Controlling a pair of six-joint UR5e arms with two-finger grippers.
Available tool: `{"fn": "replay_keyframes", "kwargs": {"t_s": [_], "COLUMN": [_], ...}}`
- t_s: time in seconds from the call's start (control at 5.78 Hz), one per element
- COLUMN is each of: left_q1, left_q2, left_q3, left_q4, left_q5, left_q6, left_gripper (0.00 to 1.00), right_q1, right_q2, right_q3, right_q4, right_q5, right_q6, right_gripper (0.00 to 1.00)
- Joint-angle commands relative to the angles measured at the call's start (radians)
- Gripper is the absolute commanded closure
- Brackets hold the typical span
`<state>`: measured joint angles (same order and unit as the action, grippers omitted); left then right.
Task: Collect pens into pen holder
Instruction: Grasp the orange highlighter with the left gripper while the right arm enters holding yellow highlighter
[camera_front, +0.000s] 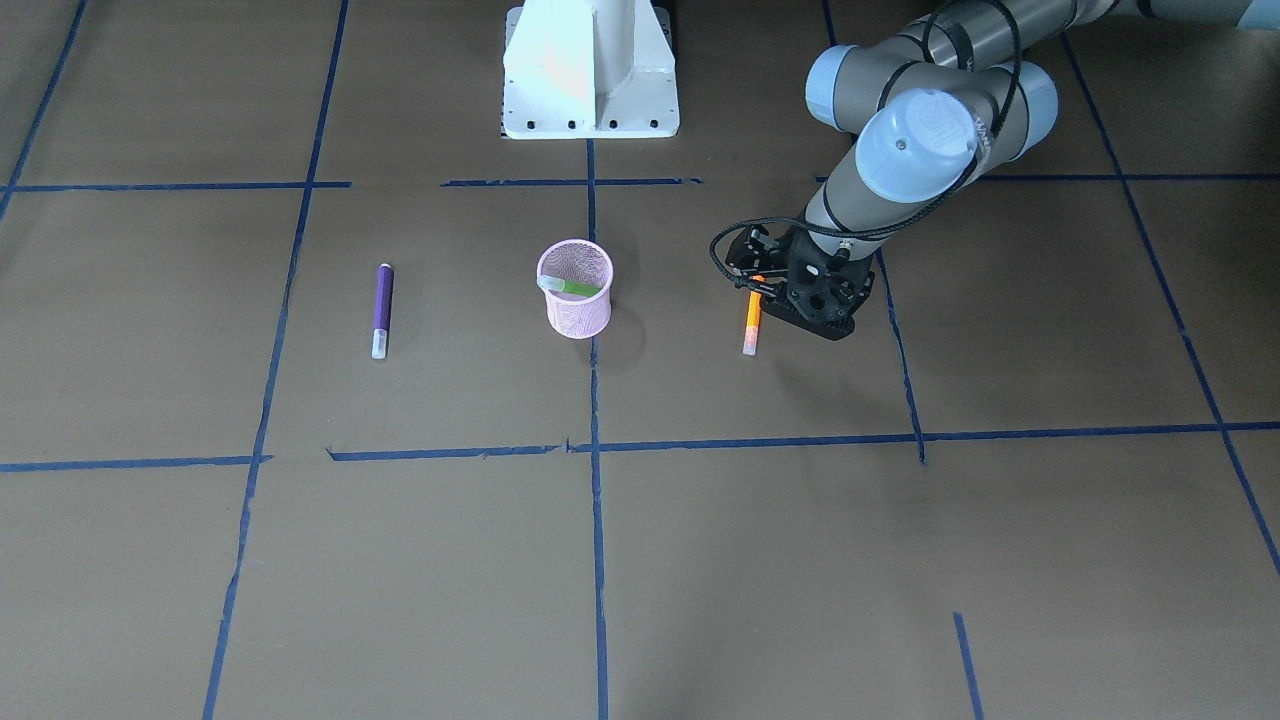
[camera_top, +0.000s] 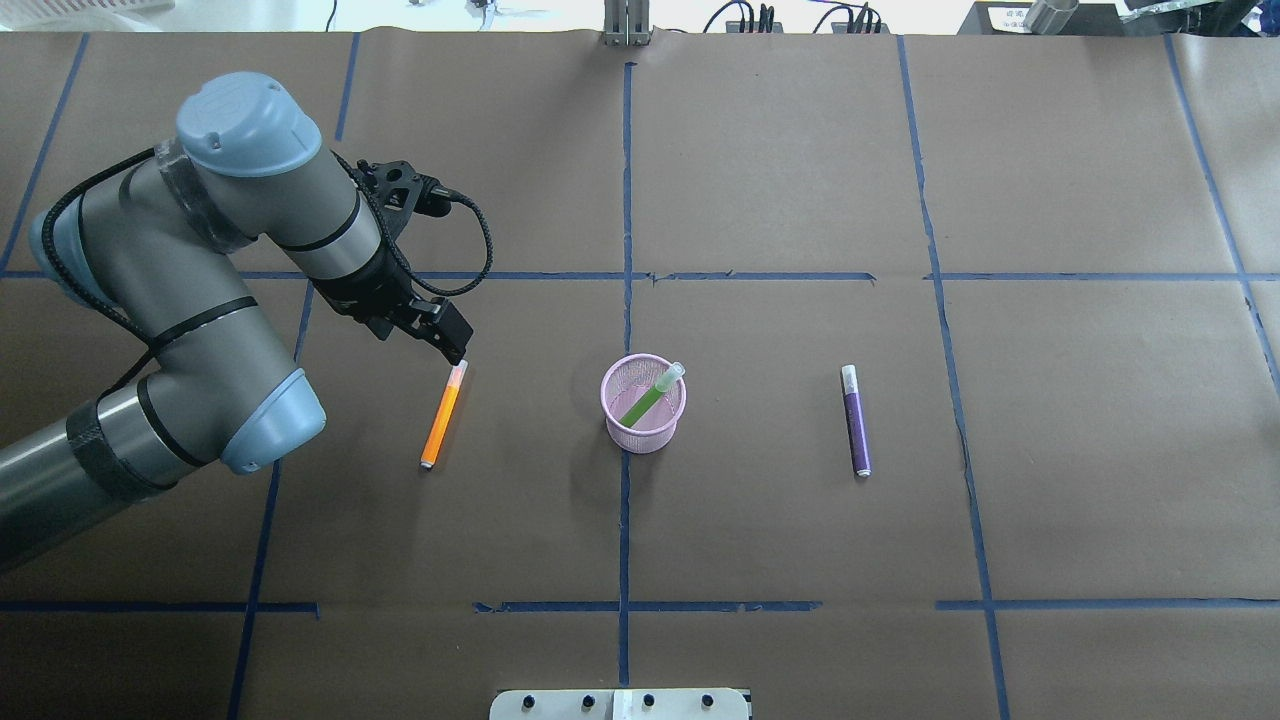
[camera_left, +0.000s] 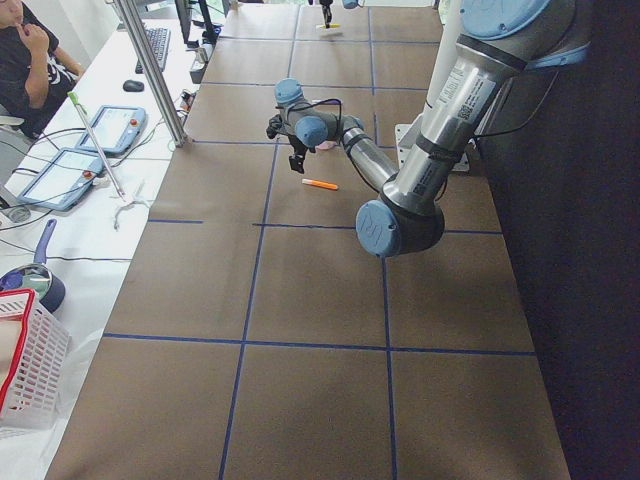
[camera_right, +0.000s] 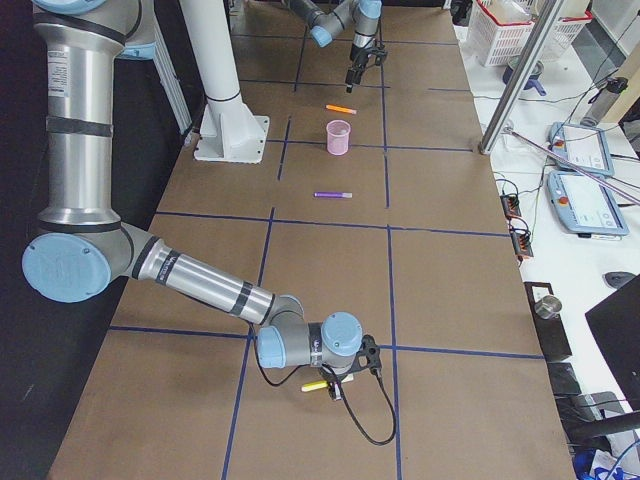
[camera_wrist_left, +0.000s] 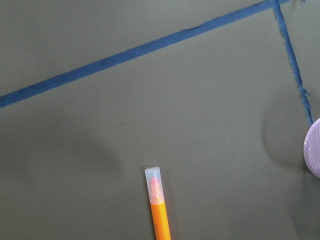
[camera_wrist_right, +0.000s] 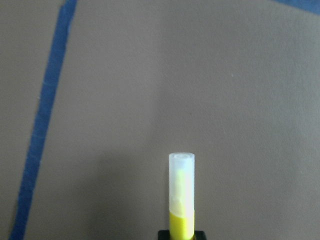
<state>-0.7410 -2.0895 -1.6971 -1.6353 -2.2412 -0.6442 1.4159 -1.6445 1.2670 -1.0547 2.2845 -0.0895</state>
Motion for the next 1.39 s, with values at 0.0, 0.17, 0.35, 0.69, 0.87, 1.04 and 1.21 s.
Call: {"fn": "replay_keyframes", "kwargs": {"t_s": [0.0,0.17,0.35,0.69,0.87,1.04,1.21], "left_q1": [0.043,0.098,0.12,0.143,0.146,0.147,0.147], "left_q2": [0.017,0.016,0.014,0.003,-0.006,-0.007,-0.007], "left_q3": [0.008,0.011,0.013,0.034,0.046,0.063,0.071], "left_q4": [0.003,0.009,0.014,0.011,0.005,0.0,-0.001], "left_q5": [0.036,0.104,0.123,0.161,0.185,0.186,0.186], "left_q6": [0.014,0.011,0.002,-0.005,-0.005,-0.02,-0.02], "left_gripper": [0.0,0.0,0.0,0.0,0.0,0.0,0.0], "right_q1": [0.0,-0.02,-0.126,-0.3,-0.375,-0.408,-0.44], "right_q2": [0.005,0.012,0.032,0.144,0.15,0.169,0.182], "right_q3": [0.189,0.284,0.418,0.585,0.656,0.704,0.759], "right_q4": [-0.004,-0.002,0.001,-0.001,-0.001,-0.001,-0.004], "right_q5": [0.006,0.029,0.023,-0.05,-0.112,-0.125,-0.123], "right_q6": [0.005,0.116,0.252,0.541,0.656,0.724,0.781], "right_gripper": [1.0,1.0,1.0,1.0,1.0,1.0,1.0]}}
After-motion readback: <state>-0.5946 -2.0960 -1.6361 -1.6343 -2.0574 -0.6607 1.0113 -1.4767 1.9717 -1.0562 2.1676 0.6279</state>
